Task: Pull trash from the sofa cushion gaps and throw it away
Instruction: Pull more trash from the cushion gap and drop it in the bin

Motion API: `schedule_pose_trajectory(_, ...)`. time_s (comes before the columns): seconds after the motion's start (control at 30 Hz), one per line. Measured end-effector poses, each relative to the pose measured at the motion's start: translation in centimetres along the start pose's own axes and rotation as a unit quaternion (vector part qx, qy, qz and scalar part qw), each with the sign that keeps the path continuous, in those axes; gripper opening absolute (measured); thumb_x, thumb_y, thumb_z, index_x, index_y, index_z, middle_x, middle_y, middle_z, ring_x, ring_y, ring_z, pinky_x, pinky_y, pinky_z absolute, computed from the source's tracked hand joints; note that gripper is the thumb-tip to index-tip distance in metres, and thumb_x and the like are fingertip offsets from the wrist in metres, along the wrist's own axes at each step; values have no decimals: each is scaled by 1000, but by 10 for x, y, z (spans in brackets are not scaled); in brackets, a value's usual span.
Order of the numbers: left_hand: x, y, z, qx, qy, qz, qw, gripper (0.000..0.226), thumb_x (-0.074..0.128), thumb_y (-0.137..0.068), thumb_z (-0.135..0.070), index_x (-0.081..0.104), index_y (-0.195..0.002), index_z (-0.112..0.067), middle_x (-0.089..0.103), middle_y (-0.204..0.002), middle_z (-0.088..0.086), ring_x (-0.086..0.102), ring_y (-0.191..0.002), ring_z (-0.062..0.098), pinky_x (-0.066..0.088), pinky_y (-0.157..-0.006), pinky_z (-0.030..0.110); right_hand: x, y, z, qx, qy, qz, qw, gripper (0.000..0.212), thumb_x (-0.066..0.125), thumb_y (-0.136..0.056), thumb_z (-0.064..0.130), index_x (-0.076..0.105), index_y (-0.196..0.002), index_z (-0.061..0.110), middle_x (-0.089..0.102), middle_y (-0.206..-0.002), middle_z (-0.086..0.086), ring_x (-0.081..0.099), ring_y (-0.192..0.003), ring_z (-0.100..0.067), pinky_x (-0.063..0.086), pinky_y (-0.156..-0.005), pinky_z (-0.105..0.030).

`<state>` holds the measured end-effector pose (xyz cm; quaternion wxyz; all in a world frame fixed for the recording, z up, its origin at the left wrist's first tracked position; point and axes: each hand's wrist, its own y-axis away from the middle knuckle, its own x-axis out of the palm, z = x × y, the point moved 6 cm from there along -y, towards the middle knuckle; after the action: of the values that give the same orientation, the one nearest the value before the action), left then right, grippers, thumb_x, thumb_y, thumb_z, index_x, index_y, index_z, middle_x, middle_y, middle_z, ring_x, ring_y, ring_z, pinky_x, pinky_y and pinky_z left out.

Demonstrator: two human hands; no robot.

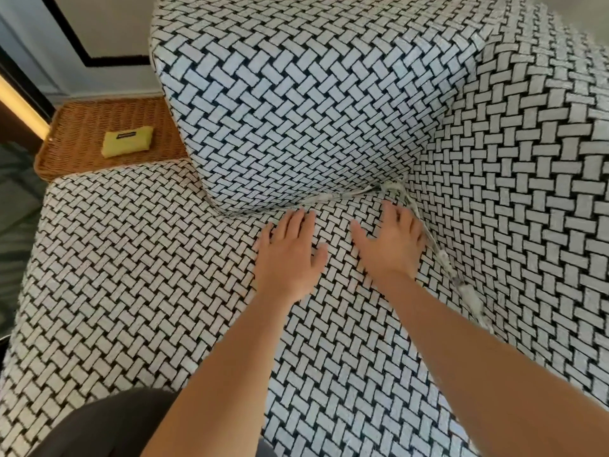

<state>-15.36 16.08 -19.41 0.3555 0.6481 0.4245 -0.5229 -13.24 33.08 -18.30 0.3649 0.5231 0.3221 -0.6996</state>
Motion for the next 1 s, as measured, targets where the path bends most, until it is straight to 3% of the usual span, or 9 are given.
schedule_pose_trajectory(0.13,0,-27,-3,-15,-5,-12,1000,67,17,-93,-55,11,-148,-18,18,-155,0,15,-142,16,10,-116,45,5,-20,2,21,-5,-3,1000,74,42,-81,67,33,-138,22,35,-138,-11,26,-130,-32,23,-107,-49)
schedule_pose_trajectory(0.4,-3,-59,-7,-154,-7,-9,988,64,27,-90,-57,41,-131,-11,50,-133,9,39,-126,28,27,-104,49,8,-54,3,75,-23,-2,997,66,46,-82,61,41,-134,20,42,-135,-11,33,-124,-31,24,-103,-45)
schedule_pose_trajectory(0.6,0,-73,-6,-208,11,-5,978,64,30,-88,-61,55,-114,-9,57,-122,11,42,-118,30,27,-99,47,8,-64,6,88,-11,17,996,64,48,-81,60,47,-131,21,45,-134,-10,35,-123,-31,26,-98,-44)
schedule_pose_trajectory(1.0,5,-76,1,-210,44,-23,976,67,31,-84,-68,56,-115,-14,59,-120,7,46,-119,27,27,-104,45,11,-72,8,84,-25,8,996,48,52,-77,53,56,-116,26,52,-121,-8,41,-116,-29,27,-95,-43)
